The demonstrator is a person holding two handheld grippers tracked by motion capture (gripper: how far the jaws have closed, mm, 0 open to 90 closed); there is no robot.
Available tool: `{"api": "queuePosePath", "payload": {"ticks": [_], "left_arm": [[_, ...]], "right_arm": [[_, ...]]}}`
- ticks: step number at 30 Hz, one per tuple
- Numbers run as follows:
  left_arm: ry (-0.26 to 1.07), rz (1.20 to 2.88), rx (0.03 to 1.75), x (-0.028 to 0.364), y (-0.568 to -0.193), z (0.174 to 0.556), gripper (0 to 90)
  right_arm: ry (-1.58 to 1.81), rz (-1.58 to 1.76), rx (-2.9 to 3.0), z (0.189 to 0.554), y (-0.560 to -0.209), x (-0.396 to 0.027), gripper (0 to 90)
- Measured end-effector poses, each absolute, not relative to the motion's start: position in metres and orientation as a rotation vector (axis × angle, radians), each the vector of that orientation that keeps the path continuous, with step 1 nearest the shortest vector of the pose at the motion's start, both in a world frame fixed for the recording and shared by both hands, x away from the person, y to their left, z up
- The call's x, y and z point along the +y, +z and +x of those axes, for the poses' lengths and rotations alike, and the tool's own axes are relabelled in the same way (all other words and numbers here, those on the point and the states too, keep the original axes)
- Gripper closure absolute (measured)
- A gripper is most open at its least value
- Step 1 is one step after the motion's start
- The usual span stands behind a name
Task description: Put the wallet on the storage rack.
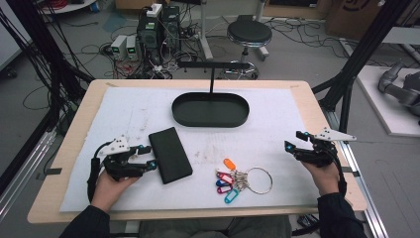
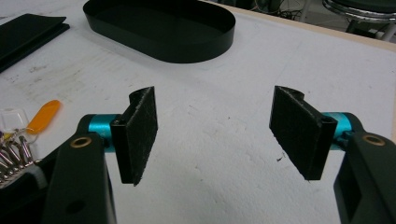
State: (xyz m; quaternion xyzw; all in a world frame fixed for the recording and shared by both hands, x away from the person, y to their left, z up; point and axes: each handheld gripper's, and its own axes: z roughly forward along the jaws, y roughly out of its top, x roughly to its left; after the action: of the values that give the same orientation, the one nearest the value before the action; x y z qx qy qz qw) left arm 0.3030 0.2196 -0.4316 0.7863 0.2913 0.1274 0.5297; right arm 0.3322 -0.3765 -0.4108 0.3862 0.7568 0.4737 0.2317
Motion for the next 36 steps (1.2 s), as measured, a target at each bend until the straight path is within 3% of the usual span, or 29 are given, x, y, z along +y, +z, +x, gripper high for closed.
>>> {"api": "queuePosePath", "payload": {"ticks": [9, 21, 24, 27, 32, 36], "left_arm": [[0.378, 1.942, 0.721, 0.189, -0.443, 0.261, 40.2], [0.431, 2.043, 0.777, 0.177, -0.453, 0.251, 47.2], [0.426, 2.065, 0.763, 0.174, -0.454, 0.251, 59.2], [0.428, 2.069, 0.772, 0.172, -0.453, 0.251, 60.2], [0.424, 2.076, 0.736, 0.166, -0.451, 0.25, 73.4], [0.388, 2.053, 0.747, 0.16, -0.451, 0.253, 76.2]], "right_arm": [[1.299, 1.051, 2.074, 0.333, -0.409, -0.374, 32.8], [1.3, 1.042, 2.068, 0.335, -0.409, -0.373, 32.1], [1.296, 1.046, 2.069, 0.335, -0.409, -0.372, 32.1], [1.294, 1.044, 2.07, 0.335, -0.409, -0.371, 32.1], [1.296, 1.044, 2.071, 0.335, -0.409, -0.37, 32.2], [1.294, 1.039, 2.073, 0.335, -0.408, -0.369, 32.4]]}}
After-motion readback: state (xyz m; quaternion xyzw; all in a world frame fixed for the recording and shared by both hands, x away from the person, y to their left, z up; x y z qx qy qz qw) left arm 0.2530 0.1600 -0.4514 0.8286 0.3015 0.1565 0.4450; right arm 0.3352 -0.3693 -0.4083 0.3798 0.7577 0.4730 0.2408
